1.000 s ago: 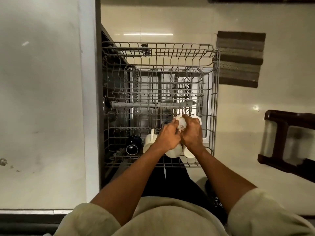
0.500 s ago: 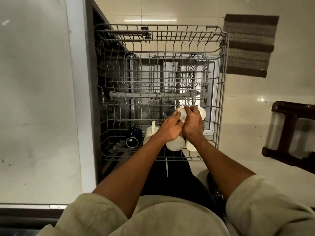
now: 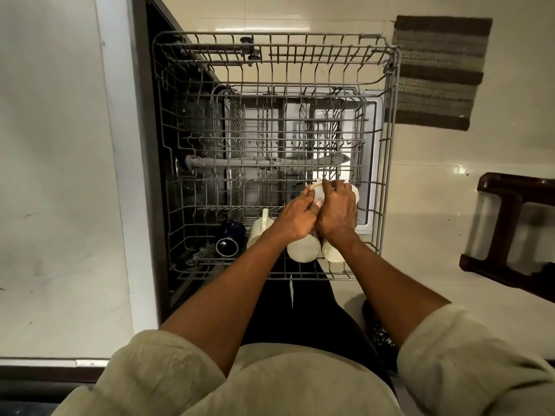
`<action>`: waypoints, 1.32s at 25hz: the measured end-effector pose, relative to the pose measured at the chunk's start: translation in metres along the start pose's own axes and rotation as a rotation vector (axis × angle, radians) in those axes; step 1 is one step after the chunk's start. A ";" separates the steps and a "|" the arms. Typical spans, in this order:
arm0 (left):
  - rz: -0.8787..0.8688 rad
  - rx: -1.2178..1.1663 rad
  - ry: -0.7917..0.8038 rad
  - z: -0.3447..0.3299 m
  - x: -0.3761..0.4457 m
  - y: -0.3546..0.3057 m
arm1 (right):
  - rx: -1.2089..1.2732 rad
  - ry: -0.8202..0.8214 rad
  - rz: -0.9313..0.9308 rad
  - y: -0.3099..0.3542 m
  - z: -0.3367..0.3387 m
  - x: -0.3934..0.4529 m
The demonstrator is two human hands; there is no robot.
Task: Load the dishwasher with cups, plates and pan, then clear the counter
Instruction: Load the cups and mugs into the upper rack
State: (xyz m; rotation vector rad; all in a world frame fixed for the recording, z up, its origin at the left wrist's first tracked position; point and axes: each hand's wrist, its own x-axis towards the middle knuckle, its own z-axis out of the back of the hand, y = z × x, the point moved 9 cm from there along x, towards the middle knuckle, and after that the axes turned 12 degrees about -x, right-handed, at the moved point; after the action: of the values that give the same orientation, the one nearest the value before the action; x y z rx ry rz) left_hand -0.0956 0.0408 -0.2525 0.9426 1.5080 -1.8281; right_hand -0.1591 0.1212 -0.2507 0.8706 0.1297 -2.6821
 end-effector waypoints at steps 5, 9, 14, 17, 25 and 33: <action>-0.041 0.048 -0.058 0.002 -0.002 -0.001 | 0.008 -0.018 0.026 -0.002 0.004 -0.006; -0.026 0.114 -0.024 -0.004 0.001 0.002 | -0.031 0.017 0.073 0.000 0.005 -0.008; -0.060 0.166 -0.042 0.001 -0.007 -0.003 | -0.025 0.031 0.096 0.004 0.019 -0.022; -0.117 0.216 -0.090 0.009 -0.029 -0.012 | 0.000 -0.008 0.151 0.014 0.034 -0.042; -0.347 0.379 -0.459 0.049 -0.156 -0.051 | -0.127 -0.222 0.512 0.078 0.104 -0.119; -0.323 0.215 -0.906 0.108 -0.307 -0.013 | -0.095 -0.431 0.862 0.183 0.148 -0.218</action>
State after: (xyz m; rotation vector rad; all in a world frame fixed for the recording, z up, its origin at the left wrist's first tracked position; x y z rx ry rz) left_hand 0.0552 -0.0628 0.0168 -0.1146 0.9175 -2.2205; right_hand -0.0155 -0.0204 -0.0010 0.2046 -0.1805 -1.9517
